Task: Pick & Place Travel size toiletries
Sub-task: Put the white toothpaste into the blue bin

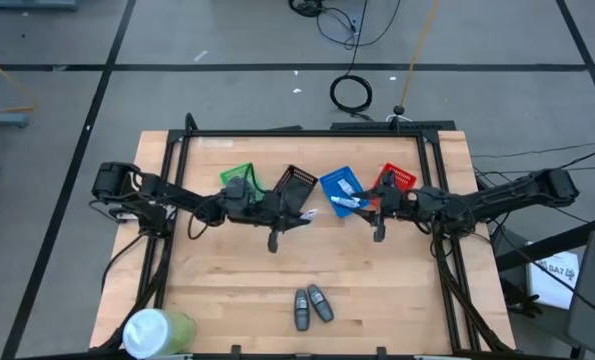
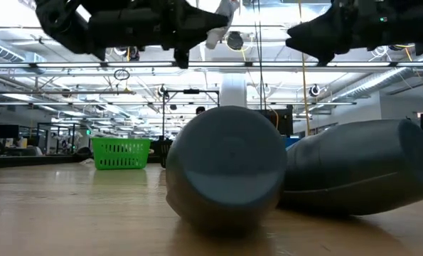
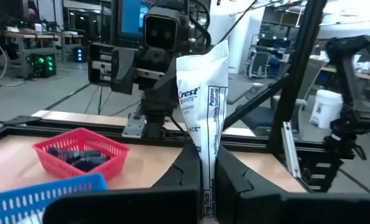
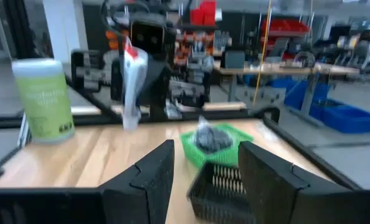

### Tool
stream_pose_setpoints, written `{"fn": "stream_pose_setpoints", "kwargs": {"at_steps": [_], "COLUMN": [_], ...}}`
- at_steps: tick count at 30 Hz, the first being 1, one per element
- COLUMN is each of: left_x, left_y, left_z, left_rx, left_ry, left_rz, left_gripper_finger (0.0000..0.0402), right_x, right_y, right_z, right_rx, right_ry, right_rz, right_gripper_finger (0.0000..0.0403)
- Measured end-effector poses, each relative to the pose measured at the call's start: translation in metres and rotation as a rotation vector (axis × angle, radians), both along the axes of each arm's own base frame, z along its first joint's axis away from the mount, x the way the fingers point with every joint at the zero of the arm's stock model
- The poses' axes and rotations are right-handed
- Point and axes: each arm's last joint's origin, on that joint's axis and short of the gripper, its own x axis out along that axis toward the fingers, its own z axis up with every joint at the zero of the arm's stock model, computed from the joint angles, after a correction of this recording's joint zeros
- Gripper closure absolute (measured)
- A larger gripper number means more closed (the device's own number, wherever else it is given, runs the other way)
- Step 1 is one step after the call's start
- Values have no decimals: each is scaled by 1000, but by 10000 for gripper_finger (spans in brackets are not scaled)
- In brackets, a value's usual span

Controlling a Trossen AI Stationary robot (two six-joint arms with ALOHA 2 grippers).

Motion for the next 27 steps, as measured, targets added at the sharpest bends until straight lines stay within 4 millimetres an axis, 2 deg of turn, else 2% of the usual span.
{"fn": "stream_pose_setpoints", "kwargs": {"at_steps": [5, 11, 20, 27], "left_x": [13, 21, 21, 25], "left_y": [-2, -3, -3, -1], "left_z": [11, 19, 18, 10], "left_rx": [50, 88, 84, 58], "left_ry": [38, 71, 67, 92], "left_rz": [-7, -8, -4, 73], "left_gripper_finger": [398, 398, 398, 398], "right_x": [10, 19, 38, 50], "right_y": [2, 5, 8, 9], "right_z": [-4, -7, -10, -11], "right_rx": [-4, -8, 18, 17], "right_ry": [-36, -83, -96, -77], "right_rz": [26, 127, 156, 159], "right_gripper_finger": [224, 180, 107, 95]}}
